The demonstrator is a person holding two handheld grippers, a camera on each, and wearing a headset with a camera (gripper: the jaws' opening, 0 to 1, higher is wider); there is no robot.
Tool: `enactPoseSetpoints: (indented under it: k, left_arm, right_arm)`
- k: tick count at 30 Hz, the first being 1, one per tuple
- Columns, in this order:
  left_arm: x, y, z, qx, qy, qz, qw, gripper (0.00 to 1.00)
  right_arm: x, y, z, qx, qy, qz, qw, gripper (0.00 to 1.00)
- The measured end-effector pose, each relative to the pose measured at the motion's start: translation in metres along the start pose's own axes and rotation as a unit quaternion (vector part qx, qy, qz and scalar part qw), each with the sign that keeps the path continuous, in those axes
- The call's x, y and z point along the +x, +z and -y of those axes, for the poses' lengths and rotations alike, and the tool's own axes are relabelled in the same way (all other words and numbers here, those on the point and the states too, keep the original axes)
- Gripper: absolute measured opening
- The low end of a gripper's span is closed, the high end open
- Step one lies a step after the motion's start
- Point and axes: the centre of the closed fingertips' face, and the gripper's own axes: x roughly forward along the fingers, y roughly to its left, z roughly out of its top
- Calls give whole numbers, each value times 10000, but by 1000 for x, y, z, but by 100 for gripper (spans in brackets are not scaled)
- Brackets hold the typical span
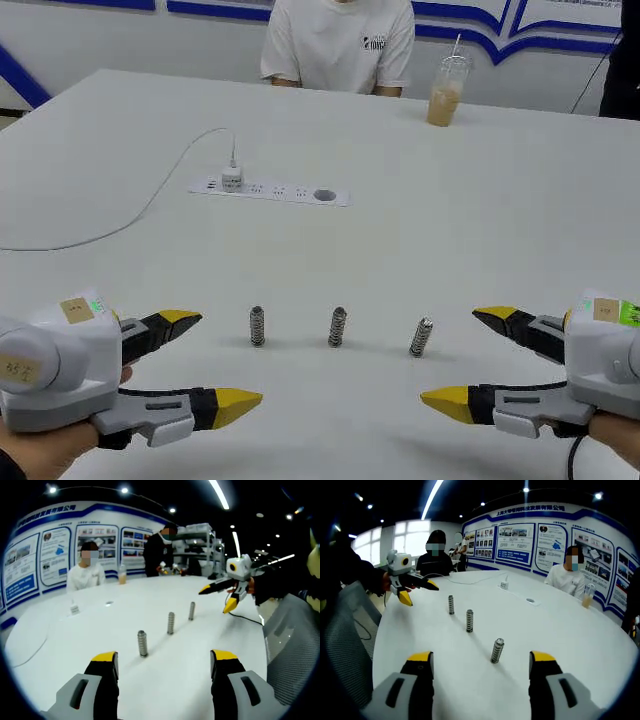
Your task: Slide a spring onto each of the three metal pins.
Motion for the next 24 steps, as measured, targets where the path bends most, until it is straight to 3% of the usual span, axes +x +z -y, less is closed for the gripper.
enactPoseSetpoints:
  k: [24]
  left_arm:
    - [1, -1, -2, -80, 25, 48, 10000, 76]
  right_arm:
    - [-1, 0, 2, 138, -105, -3, 9998, 78]
